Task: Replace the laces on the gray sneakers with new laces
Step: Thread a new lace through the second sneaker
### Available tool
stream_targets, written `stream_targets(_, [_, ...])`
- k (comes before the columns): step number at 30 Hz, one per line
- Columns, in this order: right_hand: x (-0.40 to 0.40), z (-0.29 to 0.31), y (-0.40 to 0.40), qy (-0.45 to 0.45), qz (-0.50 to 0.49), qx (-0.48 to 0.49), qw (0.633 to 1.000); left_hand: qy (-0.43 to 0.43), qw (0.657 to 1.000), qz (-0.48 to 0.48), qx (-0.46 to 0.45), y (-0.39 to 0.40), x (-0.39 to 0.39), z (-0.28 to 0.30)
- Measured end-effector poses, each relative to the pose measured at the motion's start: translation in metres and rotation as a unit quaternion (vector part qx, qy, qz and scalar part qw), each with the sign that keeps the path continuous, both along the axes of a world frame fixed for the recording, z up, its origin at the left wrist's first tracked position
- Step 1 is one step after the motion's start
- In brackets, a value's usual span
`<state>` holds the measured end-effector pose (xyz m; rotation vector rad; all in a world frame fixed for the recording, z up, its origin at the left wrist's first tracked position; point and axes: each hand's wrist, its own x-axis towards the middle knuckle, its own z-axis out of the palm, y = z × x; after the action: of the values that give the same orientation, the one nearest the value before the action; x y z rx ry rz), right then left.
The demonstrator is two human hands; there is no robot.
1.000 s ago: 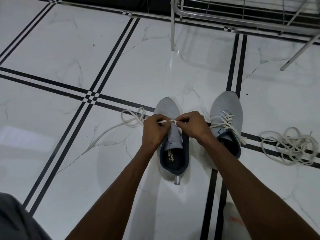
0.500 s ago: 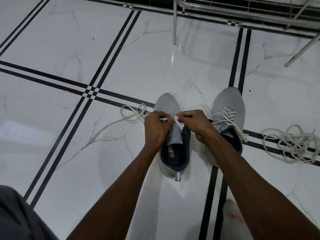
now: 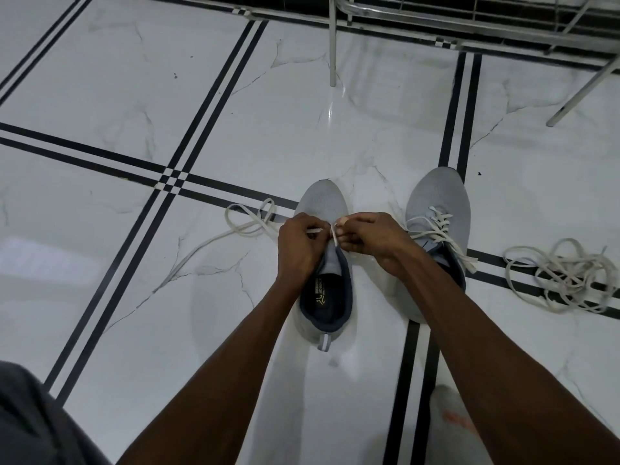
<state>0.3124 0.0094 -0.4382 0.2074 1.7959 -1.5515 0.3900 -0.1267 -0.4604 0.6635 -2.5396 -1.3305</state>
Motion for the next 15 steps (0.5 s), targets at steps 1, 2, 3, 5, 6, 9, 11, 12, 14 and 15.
stream_targets(1, [-0.001, 0.000, -0.001, 0.004, 0.002, 0.006, 1.000, -0.001, 1.000, -0.004, -0.003, 0.000, 0.000, -0.001])
stream_targets(2, [-0.002, 0.000, -0.003, 0.013, 0.004, 0.019, 1.000, 0.000, 1.000, -0.006, -0.003, 0.001, 0.000, 0.000])
stream_targets(3, [-0.003, 0.000, -0.006, 0.020, 0.006, 0.035, 0.999, 0.000, 1.000, -0.004, -0.004, 0.003, 0.000, 0.000])
stream_targets(5, [-0.006, 0.000, -0.012, 0.027, 0.019, 0.061, 0.998, 0.012, 1.000, 0.008, -0.024, 0.002, 0.003, 0.002])
stream_targets(6, [-0.006, 0.001, -0.014, 0.032, 0.028, 0.072, 0.997, 0.021, 0.999, 0.017, -0.044, 0.001, 0.005, 0.003])
stream_targets(9, [-0.006, 0.002, -0.017, 0.032, 0.025, 0.067, 0.997, 0.045, 0.991, 0.058, -0.114, 0.000, 0.009, 0.012])
stream_targets(11, [-0.005, 0.005, -0.017, 0.028, 0.023, 0.054, 0.998, 0.013, 0.988, 0.041, -0.145, 0.003, 0.009, 0.019])
stream_targets(12, [-0.005, 0.006, -0.016, 0.026, 0.024, 0.051, 0.998, -0.016, 0.991, 0.025, -0.131, 0.006, 0.010, 0.021])
stream_targets(14, [-0.004, 0.008, -0.016, 0.022, 0.025, 0.054, 0.998, -0.078, 0.991, 0.008, -0.105, 0.009, 0.010, 0.024])
stream_targets(15, [-0.004, 0.009, -0.015, 0.019, 0.024, 0.054, 0.998, -0.100, 0.990, 0.011, -0.101, 0.010, 0.010, 0.025])
